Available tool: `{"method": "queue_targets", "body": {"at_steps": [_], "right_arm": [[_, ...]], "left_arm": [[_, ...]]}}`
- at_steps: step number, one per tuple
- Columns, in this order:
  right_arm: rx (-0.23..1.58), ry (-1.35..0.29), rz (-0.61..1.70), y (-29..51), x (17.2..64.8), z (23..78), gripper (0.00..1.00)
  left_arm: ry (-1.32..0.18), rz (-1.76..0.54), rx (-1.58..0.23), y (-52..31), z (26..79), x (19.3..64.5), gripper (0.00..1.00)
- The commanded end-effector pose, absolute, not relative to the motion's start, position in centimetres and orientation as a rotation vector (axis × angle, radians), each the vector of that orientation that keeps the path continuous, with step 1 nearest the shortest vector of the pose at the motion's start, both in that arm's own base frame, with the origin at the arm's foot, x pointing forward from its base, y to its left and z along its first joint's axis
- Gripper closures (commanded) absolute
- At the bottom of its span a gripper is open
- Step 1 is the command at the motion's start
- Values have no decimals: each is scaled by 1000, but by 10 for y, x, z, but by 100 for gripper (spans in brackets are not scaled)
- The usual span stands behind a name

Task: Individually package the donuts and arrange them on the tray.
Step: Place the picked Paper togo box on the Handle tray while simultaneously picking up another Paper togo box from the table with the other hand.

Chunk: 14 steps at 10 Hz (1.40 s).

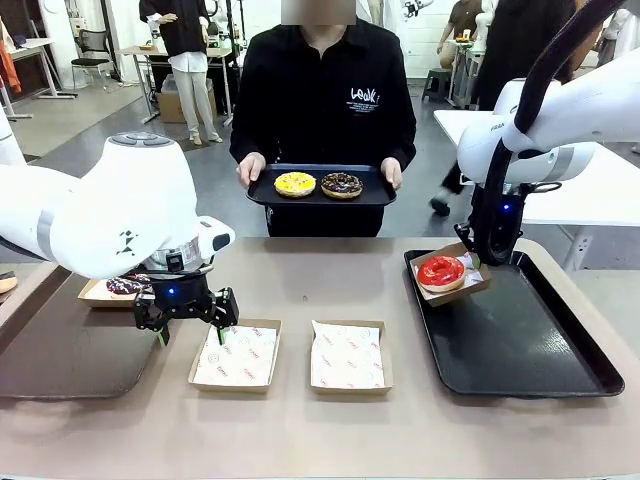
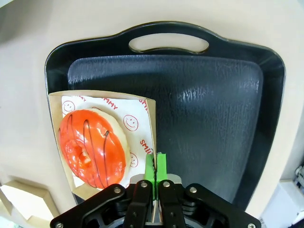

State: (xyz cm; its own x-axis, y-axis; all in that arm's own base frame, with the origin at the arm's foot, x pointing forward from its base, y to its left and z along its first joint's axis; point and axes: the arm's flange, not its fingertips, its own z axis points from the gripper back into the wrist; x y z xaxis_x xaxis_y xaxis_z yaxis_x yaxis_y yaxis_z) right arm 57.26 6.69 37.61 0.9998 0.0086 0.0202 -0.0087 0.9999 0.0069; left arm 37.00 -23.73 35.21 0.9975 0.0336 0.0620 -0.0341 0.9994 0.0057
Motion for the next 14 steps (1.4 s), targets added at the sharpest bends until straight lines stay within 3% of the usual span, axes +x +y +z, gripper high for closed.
{"method": "queue_targets", "body": {"at_steps": [1,14], "right_arm": [[-15,-38,-22,68,571,368,99],[-16,-36,-93,60,582,360,99]], "left_arm": [[-110,52,21,-243,347,370,0],[-137,-1,-49,-243,321,386,0]]}}
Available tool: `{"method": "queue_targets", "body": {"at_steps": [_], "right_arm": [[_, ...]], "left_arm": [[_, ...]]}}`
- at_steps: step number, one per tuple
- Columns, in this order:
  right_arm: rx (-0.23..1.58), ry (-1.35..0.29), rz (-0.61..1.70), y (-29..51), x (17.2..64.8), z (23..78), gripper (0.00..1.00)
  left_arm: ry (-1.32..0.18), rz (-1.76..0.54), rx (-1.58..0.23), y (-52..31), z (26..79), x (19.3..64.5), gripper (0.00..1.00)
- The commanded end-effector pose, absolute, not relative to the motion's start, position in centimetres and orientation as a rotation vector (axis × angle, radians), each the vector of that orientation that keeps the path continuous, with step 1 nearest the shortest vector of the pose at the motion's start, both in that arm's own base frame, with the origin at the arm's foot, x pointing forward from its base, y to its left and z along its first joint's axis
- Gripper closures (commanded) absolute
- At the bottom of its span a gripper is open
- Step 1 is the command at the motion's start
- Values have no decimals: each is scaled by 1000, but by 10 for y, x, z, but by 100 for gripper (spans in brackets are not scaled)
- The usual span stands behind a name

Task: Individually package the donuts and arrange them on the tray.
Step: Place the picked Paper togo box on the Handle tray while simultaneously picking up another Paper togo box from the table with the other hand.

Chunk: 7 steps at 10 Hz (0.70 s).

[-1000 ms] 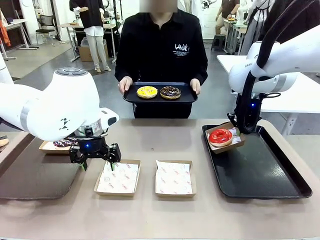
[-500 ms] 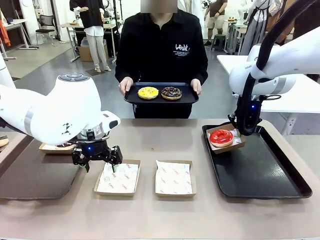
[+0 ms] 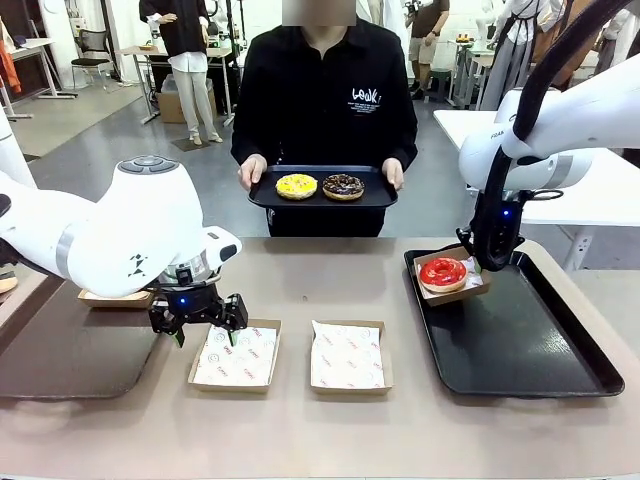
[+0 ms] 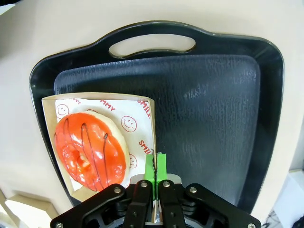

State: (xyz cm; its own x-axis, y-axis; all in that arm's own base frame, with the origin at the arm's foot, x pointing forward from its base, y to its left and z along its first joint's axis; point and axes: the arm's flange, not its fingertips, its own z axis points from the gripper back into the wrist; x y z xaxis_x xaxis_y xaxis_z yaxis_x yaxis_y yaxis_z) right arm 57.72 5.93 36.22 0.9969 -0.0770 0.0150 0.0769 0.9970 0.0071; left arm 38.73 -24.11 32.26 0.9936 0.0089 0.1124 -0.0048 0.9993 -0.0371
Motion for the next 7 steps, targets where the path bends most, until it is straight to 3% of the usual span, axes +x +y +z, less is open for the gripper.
{"method": "queue_targets", "body": {"at_steps": [1,2,3,4,5,7], "right_arm": [[-12,-33,-87,61,582,360,70],[-13,-30,-86,61,583,360,39],[-14,-26,-89,60,583,360,10],[-14,-23,-91,60,583,360,0],[-13,-23,-92,60,583,360,0],[-9,-20,-92,60,584,360,3]], "left_arm": [[-133,-3,-49,-242,322,386,60],[-128,-1,-49,-242,322,386,60],[-123,-2,-47,-242,322,387,100],[-120,-1,-47,-242,322,387,64],[-118,-3,-47,-242,322,387,100],[-112,-6,-49,-241,321,388,100]]}}
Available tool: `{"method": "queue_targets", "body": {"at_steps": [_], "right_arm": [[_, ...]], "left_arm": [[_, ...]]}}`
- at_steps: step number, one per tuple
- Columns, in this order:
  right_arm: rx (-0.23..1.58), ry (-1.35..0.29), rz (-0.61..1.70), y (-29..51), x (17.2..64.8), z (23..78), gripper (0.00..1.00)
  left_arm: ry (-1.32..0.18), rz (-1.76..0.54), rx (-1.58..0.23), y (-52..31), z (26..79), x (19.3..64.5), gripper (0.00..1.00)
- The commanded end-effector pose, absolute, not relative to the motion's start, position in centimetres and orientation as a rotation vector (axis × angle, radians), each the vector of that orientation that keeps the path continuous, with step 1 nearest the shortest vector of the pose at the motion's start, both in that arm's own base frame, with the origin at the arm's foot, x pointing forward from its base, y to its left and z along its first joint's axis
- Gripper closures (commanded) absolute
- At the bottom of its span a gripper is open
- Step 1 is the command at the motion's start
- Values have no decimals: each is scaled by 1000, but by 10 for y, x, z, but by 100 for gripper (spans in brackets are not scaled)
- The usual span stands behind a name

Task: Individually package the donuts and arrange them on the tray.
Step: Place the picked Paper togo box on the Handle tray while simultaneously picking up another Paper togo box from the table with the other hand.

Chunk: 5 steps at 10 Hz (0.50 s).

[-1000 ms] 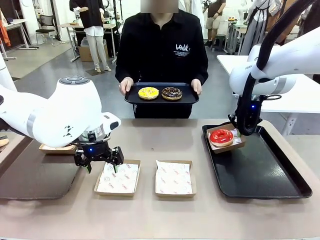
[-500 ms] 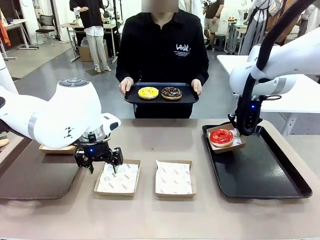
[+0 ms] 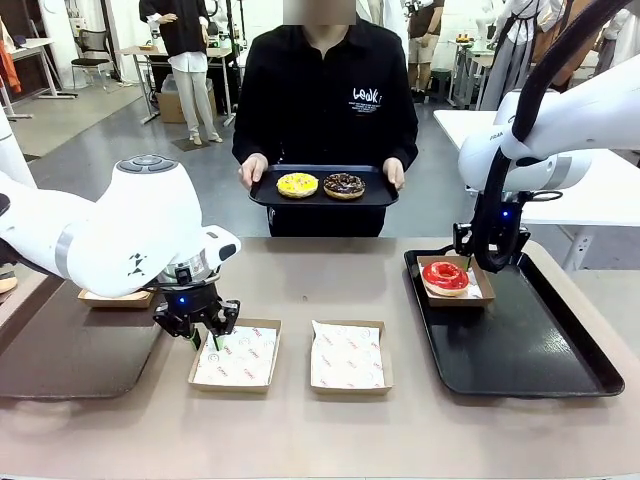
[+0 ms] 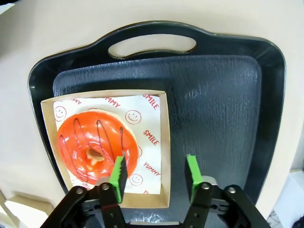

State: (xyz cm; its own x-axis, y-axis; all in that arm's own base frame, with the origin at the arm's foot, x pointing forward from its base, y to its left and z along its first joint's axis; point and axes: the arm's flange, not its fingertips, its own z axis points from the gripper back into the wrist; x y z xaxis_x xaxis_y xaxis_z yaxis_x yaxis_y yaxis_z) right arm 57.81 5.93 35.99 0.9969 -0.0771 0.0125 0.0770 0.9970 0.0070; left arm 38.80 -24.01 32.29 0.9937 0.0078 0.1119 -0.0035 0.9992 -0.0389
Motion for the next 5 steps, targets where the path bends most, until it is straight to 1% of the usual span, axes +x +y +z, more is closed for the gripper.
{"method": "queue_targets", "body": {"at_steps": [1,5], "right_arm": [[-9,-16,-93,60,584,359,0],[-1,-13,-90,59,581,360,0]], "left_arm": [[-109,-5,-51,-240,321,389,100],[-101,-2,-57,-240,321,388,100]]}}
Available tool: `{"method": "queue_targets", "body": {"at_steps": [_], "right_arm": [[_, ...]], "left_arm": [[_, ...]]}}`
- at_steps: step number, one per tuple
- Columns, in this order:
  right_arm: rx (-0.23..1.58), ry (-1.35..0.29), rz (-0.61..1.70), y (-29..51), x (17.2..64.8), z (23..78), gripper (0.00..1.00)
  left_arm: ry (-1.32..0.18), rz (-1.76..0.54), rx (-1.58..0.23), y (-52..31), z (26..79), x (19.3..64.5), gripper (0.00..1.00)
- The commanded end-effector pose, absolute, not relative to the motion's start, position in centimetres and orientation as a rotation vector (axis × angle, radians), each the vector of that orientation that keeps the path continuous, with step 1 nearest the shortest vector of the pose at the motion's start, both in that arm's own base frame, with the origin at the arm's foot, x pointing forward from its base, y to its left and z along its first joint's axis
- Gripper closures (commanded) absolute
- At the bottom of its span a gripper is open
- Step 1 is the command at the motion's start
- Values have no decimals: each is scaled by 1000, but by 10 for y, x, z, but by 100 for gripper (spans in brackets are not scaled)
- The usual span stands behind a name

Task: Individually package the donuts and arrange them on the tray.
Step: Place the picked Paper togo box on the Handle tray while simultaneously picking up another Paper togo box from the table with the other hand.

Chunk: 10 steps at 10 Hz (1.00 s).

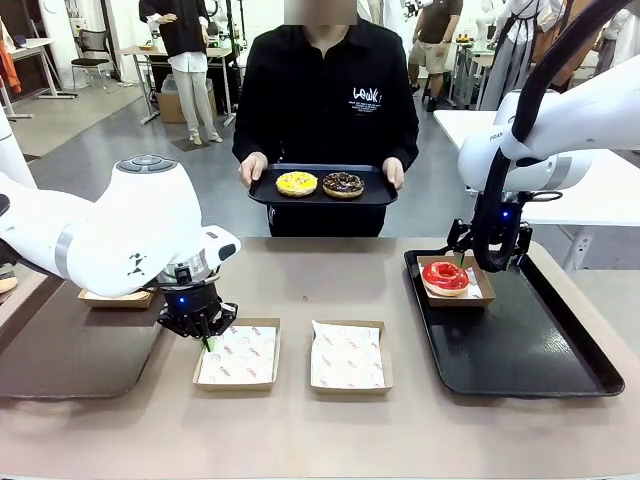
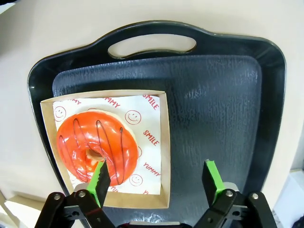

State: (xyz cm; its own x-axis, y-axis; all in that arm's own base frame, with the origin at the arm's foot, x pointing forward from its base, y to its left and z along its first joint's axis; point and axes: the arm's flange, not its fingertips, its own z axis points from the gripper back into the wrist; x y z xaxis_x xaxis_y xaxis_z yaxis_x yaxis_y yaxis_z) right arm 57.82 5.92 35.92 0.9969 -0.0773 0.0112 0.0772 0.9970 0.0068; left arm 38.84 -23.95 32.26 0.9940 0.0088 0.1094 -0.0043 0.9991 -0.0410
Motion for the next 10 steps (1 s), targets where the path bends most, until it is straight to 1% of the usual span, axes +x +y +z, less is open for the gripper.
{"method": "queue_targets", "body": {"at_steps": [1,2,4,6,7,10], "right_arm": [[4,-15,-88,59,578,361,0],[35,0,-77,56,574,368,0],[204,31,-74,28,547,395,0],[419,-5,-107,-37,516,430,0],[514,1,-138,-68,503,442,0],[790,-47,-98,-146,461,456,0]], "left_arm": [[-99,-2,-55,-239,321,388,100],[-86,-10,-45,-239,327,387,100],[-52,-28,-82,-232,362,385,100],[-88,-36,-101,-223,408,392,100],[-119,-28,-108,-223,427,396,100],[-158,-23,-98,-232,480,423,100]]}}
